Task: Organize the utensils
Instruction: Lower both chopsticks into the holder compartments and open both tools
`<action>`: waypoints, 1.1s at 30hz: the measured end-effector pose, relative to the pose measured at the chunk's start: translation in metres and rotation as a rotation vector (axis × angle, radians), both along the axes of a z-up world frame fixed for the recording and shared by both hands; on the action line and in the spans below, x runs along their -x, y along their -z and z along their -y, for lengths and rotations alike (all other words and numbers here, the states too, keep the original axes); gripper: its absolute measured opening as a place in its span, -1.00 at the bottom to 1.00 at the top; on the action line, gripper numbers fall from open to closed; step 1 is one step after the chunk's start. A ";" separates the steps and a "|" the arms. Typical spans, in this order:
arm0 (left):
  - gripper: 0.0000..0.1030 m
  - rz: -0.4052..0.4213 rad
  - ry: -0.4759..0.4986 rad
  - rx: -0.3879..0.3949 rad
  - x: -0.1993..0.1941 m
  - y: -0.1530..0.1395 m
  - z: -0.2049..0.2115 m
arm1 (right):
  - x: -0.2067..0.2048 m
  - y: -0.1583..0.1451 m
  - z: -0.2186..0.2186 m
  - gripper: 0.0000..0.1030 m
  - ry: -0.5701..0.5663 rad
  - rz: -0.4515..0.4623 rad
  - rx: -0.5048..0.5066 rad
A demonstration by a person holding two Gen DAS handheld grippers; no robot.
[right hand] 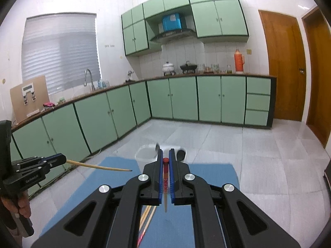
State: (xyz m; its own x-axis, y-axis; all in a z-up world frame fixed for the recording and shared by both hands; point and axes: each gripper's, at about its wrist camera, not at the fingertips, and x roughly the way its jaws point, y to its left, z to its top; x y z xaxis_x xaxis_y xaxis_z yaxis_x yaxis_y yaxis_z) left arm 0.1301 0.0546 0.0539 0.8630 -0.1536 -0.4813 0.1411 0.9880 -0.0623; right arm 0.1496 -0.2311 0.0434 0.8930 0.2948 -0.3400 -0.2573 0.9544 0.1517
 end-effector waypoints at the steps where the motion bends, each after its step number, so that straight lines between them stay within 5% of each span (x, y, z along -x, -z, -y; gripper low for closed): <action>1: -0.89 0.015 0.000 0.004 -0.002 -0.006 0.000 | -0.003 -0.006 0.001 -0.90 0.001 0.014 -0.003; 9: -0.89 0.105 0.015 0.014 -0.021 -0.046 0.008 | -0.026 -0.061 0.003 -0.90 -0.006 0.131 -0.020; 16: -0.89 0.069 0.073 0.008 -0.056 -0.044 0.024 | -0.071 -0.082 -0.003 -0.90 0.024 0.174 -0.022; 33: -0.89 -0.060 0.132 0.012 -0.152 -0.006 0.034 | -0.159 -0.011 -0.032 -0.90 0.013 0.052 0.002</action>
State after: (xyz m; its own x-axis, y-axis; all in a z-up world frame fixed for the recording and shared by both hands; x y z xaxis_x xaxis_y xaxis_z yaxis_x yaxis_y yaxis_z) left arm 0.2817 0.0207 0.0596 0.8048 -0.2700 -0.5286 0.2653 0.9603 -0.0865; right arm 0.3084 -0.1993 0.0542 0.9133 0.2824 -0.2934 -0.2526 0.9580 0.1360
